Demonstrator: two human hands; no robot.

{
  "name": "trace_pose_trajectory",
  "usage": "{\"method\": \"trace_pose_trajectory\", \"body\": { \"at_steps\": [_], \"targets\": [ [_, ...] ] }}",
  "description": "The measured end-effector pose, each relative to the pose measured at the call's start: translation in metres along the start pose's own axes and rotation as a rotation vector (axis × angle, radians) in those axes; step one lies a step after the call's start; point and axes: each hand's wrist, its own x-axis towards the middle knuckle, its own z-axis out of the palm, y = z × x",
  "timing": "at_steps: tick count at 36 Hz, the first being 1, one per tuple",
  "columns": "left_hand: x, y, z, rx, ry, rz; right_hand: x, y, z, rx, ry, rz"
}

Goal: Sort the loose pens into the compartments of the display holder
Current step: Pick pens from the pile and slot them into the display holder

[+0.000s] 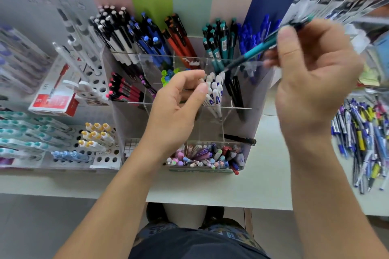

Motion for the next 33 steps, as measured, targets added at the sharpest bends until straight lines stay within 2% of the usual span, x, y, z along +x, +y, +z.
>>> {"method": "trace_pose_trajectory", "body": {
  "at_steps": [3,6,10,17,20,23,26,29,33],
  "targets": [
    [0.001,0.0,0.003,-0.039,0.005,-0.056,0.018,0.011,0.0,-0.168,0.028,-0.175],
    [0.003,-0.001,0.009,-0.043,0.021,-0.081,0.026,0.028,0.009,-0.324,-0.041,-0.172],
    [0.004,-0.001,0.011,-0.036,0.047,-0.07,0.029,0.039,0.019,-0.397,-0.105,-0.168],
    [0.0,0.001,0.014,0.002,0.086,-0.031,0.025,0.051,0.028,-0.683,-0.2,-0.293],
    [-0.006,0.003,0.021,0.032,0.126,-0.002,0.024,0.05,0.025,-0.675,-0.222,-0.294],
    [-0.017,0.002,0.034,0.019,0.138,0.01,0.019,0.047,0.013,-0.54,-0.225,-0.282],
    [-0.031,-0.001,0.054,-0.026,0.117,0.018,0.006,0.047,-0.013,-0.386,-0.126,-0.3],
    [-0.043,-0.009,0.087,-0.09,0.046,-0.016,-0.017,0.065,-0.052,-0.344,-0.011,-0.179],
    [-0.046,-0.036,0.145,-0.077,-0.137,-0.244,-0.047,0.105,-0.11,-0.39,0.007,0.286]
  ]
}}
